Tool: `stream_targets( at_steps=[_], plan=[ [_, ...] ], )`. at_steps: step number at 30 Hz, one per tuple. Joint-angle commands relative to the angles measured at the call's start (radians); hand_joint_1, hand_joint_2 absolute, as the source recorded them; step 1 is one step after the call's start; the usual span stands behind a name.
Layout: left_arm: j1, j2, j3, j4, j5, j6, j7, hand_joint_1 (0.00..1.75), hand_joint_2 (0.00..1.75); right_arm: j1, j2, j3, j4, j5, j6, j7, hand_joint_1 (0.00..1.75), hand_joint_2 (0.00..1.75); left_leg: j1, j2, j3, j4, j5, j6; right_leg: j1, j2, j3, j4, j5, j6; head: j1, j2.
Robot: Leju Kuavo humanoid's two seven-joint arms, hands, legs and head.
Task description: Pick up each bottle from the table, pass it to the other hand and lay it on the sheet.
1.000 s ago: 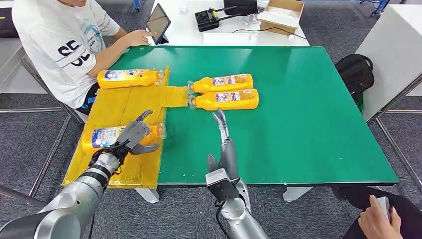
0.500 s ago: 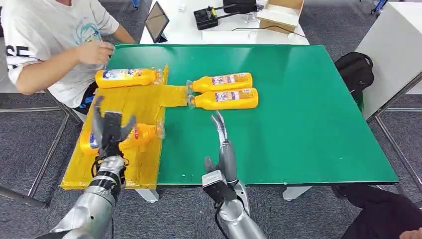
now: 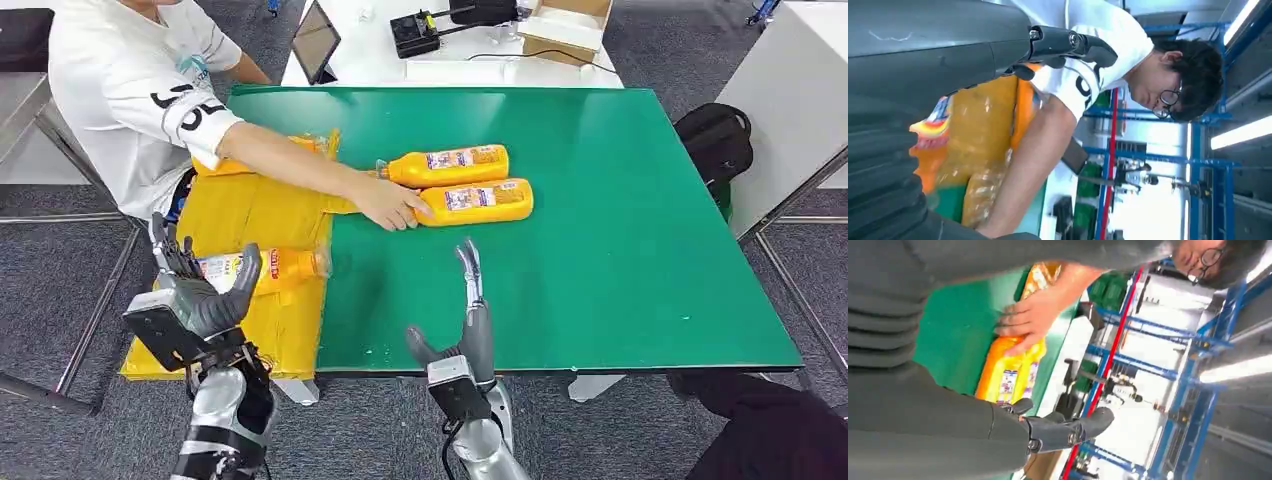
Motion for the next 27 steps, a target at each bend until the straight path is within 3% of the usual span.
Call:
stream_targets(
  at_steps=[1,2,4,9,15,19,21,22,27],
  plan=[
    [0.059,-0.018,-0.043,-0.072,0.012,-0.01,0.004,0.0,1.75,0.049,-0.019,-0.034,-0.052,-0.008,-0.007,-0.034,0.0,1.75,0.0,0.0,0.005,-0.001,-0.002,0.001,0.001,-0.001,0.005,-0.001,-0.002,-0.003,0.0,0.0],
    [0.015,-0.008,-0.086,-0.002,0.034,0.015,0.004,0.0,1.75,0.047,-0.006,-0.055,-0.071,0.01,-0.015,-0.021,0.0,1.75,0.001,0.0,0.006,-0.001,-0.002,0.001,0.002,-0.001,0.006,-0.001,-0.002,-0.004,0.0,0.0],
    [0.127,-0.043,-0.106,-0.035,0.021,-0.024,0.004,0.0,1.75,0.103,-0.013,-0.073,-0.105,-0.008,-0.031,-0.034,0.0,1.75,0.0,-0.002,0.005,-0.001,-0.001,0.001,0.001,-0.004,0.006,0.0,-0.003,-0.003,0.0,0.0],
    [0.171,-0.045,-0.157,0.004,0.041,-0.005,0.004,0.0,1.75,0.155,-0.019,-0.108,-0.123,-0.014,-0.028,-0.034,0.0,1.75,0.0,-0.002,0.008,-0.002,-0.003,0.002,0.0,-0.003,0.009,-0.002,-0.004,-0.002,0.0,0.0],
    [0.157,-0.045,-0.138,0.051,0.032,-0.014,0.004,0.0,1.75,0.124,-0.041,-0.119,0.009,0.071,0.031,0.002,0.0,1.75,0.0,0.0,0.007,-0.002,-0.004,0.002,0.001,-0.001,0.008,-0.003,-0.003,-0.003,0.0,0.0],
    [0.158,-0.045,-0.129,0.056,0.02,-0.022,0.004,0.0,1.75,0.118,-0.047,-0.134,0.023,0.086,0.05,0.01,0.0,1.75,0.0,0.0,0.004,-0.002,-0.002,0.001,0.001,-0.001,0.004,-0.003,-0.001,-0.002,0.0,0.0],
    [0.159,-0.043,-0.131,0.066,-0.002,-0.019,0.004,0.0,1.75,0.107,-0.063,-0.14,0.041,0.146,0.086,0.07,0.0,1.75,0.0,0.001,0.009,-0.002,-0.004,0.002,0.001,-0.001,0.009,-0.004,-0.003,-0.004,0.0,0.0],
    [0.158,-0.043,-0.132,0.067,-0.002,-0.018,0.004,0.0,1.75,0.101,-0.074,-0.14,0.051,0.167,0.092,0.089,0.0,1.75,0.0,0.0,0.004,-0.002,-0.002,0.001,0.001,-0.001,0.004,-0.003,-0.001,-0.002,0.0,0.0],
    [0.158,-0.043,-0.132,0.067,-0.002,-0.018,0.004,0.0,1.75,0.101,-0.074,-0.14,0.051,0.167,0.092,0.089,0.0,1.75,0.0,0.0,0.008,-0.002,-0.004,0.002,0.001,-0.001,0.008,-0.003,-0.003,-0.003,0.0,0.0]
  ],
)
